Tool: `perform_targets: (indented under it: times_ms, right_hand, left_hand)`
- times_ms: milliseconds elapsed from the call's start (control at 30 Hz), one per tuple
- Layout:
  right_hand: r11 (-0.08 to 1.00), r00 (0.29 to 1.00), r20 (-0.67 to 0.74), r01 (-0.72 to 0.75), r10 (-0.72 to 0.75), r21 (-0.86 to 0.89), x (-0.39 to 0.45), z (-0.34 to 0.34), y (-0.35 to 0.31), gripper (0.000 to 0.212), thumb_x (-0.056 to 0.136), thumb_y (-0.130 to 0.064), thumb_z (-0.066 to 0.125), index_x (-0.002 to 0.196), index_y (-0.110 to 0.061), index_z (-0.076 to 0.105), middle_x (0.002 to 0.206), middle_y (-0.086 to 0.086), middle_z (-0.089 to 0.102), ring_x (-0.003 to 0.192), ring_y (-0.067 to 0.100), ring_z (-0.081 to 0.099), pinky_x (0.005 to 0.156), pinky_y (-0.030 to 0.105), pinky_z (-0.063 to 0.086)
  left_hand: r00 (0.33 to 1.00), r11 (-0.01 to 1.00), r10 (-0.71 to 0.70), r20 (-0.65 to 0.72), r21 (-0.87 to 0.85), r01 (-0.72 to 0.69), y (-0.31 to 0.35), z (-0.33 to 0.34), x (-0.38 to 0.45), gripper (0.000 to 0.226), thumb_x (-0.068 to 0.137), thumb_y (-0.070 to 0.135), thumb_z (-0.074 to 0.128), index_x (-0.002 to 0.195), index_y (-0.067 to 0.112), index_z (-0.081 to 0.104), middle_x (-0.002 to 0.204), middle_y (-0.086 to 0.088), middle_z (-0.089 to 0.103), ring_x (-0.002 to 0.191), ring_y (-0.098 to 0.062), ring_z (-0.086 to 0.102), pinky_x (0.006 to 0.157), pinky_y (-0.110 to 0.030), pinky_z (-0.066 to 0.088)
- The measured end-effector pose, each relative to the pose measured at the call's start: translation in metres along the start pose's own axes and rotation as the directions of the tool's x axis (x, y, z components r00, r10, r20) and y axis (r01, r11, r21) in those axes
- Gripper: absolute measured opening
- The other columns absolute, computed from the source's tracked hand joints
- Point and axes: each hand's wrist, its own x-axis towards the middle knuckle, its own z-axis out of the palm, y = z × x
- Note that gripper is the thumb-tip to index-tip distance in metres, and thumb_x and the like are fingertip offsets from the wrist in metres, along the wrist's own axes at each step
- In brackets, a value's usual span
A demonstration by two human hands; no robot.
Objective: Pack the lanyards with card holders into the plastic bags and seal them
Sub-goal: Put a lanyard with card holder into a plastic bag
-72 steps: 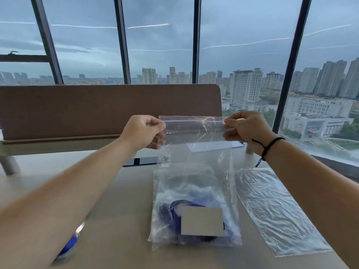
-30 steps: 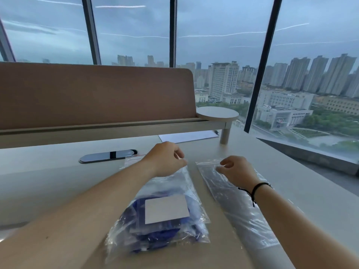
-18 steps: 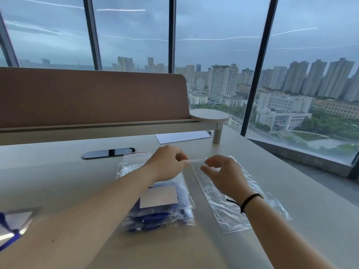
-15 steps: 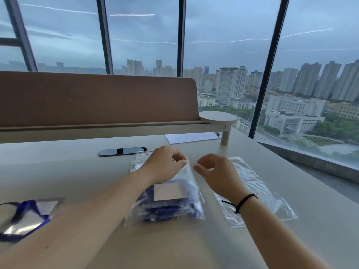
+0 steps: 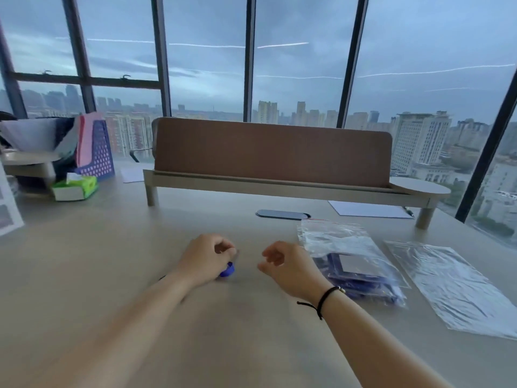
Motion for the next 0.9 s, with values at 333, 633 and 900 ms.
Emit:
perform_targets:
  times_ms: [333, 633, 900]
  right_hand:
    - [0.949, 0.988, 0.143, -0.007, 0.055, -0.316, 0.024, 0.096, -0.028, 0.044, 0.085, -0.050, 0.058, 0.125, -0.031, 0.056, 0.122, -0.001, 0.057, 0.116, 0.026, 0.048, 0.095, 0.036, 0.039]
    - [0.995, 0.998, -0.039, 0.038, -0.041, -0.090, 0.012, 0.092, -0.021, 0.015, 0.087, -0.018, 0.063, 0.088, -0.025, 0.076, 0.076, -0.011, 0.063, 0.073, 0.010, 0.053, 0.064, 0.020, 0.040]
    - [0.931, 0.996, -0.057, -0.048, 0.073, 0.362, -0.004, 0.077, -0.031, 0.011, 0.081, -0.021, 0.077, 0.070, -0.017, 0.073, 0.059, -0.007, 0.063, 0.053, 0.000, 0.049, 0.056, 0.017, 0.042]
  left_hand:
    - [0.994, 0.922, -0.096, -0.047, 0.372, 0.106, -0.101, -0.035, -0.021, 0.031, 0.083, 0.045, 0.059, 0.066, 0.023, 0.043, 0.068, 0.004, 0.054, 0.068, -0.023, 0.051, 0.055, -0.032, 0.032]
    - [0.976, 0.991, -0.082, -0.204, 0.091, 0.102, -0.105, -0.027, -0.020, 0.021, 0.095, 0.015, 0.053, 0.074, 0.018, 0.055, 0.068, -0.001, 0.063, 0.065, -0.025, 0.060, 0.057, -0.035, 0.044]
    - [0.979, 0.955, -0.061, -0.193, -0.298, 0.001, -0.069, -0.024, -0.038, 0.024, 0.103, 0.017, 0.049, 0.089, 0.024, 0.066, 0.076, 0.007, 0.066, 0.065, 0.004, 0.060, 0.064, -0.013, 0.044]
